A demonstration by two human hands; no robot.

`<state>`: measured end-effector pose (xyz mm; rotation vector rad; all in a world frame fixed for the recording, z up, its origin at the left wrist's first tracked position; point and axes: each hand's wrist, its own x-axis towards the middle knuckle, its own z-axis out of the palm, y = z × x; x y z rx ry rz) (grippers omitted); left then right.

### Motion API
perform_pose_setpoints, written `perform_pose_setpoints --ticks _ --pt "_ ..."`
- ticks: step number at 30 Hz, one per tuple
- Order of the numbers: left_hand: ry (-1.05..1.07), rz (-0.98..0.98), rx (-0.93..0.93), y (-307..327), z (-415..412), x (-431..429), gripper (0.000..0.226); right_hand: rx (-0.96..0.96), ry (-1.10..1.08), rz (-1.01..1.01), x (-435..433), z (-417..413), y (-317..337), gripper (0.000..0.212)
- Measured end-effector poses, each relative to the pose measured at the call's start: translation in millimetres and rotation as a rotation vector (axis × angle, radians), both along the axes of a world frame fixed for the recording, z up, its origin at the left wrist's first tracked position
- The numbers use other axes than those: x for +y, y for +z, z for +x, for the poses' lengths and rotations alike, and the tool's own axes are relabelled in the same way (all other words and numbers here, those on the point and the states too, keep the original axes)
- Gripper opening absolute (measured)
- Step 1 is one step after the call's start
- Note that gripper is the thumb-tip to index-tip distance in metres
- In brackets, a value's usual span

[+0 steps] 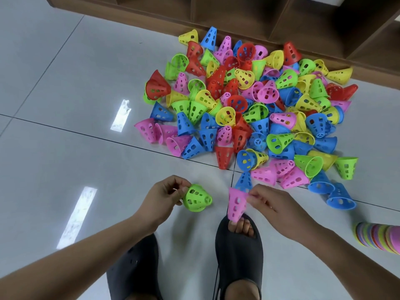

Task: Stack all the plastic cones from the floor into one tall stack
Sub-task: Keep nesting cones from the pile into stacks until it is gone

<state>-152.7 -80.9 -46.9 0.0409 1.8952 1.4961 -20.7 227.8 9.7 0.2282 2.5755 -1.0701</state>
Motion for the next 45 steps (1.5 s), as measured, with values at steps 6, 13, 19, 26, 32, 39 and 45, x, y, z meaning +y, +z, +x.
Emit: perform_pose_setpoints --ticks 6,13,19,26,32,39,45 --pt "-0.005 -0.106 0.044 -10 2 1 0.023 -0.218 -0.251 -0.606 -33 -19 14 0.045" --pt "-0.029 -0.169 0.034 -20 0 2 0.017 -0.419 -0.291 -0.793 -65 -31 -8 0.037" --pt "-0.056 -0.198 -0.018 -26 -3 -1 0.006 -0.500 -0.332 -0.738 -73 -43 -28 0.040" --pt "-0.050 -0.220 0.000 -30 -17 -5 0.009 -0.402 -0.567 -0.618 -61 -41 -37 0.016" --pt "0.006 -0.177 0.108 -21 -46 1 0.012 -0.274 -0.681 -0.490 -38 -24 -42 0.023" --pt "-0.015 -0.210 0.362 -8 -77 13 0.030 -0.251 -0.694 -0.432 -37 -10 -49 0.025" --pt "-0.131 -0.289 0.335 -4 -91 21 0.043 -0.247 -0.629 -0.375 -46 -9 -41 0.022"
